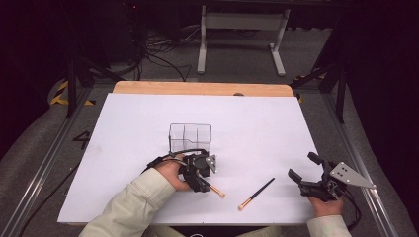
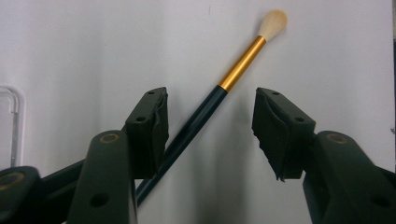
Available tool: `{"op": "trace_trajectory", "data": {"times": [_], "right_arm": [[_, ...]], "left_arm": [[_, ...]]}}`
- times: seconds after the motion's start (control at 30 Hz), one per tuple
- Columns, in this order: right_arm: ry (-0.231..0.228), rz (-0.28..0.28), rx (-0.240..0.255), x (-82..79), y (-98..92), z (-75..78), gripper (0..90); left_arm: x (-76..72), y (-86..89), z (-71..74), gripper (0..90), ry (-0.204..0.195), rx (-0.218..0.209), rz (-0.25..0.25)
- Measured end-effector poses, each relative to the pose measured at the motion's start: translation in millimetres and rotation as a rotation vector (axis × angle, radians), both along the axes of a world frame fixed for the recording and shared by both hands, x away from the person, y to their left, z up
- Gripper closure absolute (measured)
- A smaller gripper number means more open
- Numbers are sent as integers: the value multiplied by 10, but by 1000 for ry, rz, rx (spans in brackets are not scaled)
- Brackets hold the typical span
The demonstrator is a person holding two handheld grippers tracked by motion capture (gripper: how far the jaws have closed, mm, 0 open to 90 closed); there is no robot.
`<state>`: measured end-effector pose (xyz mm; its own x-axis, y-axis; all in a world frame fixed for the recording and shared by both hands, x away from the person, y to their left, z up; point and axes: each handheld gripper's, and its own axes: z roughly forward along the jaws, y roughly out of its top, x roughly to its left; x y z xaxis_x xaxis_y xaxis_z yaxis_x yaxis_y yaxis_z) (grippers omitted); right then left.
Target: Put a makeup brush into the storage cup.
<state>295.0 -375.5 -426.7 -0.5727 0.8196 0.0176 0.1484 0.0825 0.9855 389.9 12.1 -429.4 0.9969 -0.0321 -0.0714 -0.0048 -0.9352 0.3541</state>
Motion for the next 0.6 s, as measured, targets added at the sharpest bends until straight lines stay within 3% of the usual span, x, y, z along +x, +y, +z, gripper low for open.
{"op": "trace_trajectory", "data": {"times": [0.37,0.6], "right_arm": [[13,1,46,8,-40,-12,28],[14,3,34,10,-33,-14,28]], "left_arm": [[3,11,7,590,-3,6,9],[-24,24,18,756,-50,31,4]]}}
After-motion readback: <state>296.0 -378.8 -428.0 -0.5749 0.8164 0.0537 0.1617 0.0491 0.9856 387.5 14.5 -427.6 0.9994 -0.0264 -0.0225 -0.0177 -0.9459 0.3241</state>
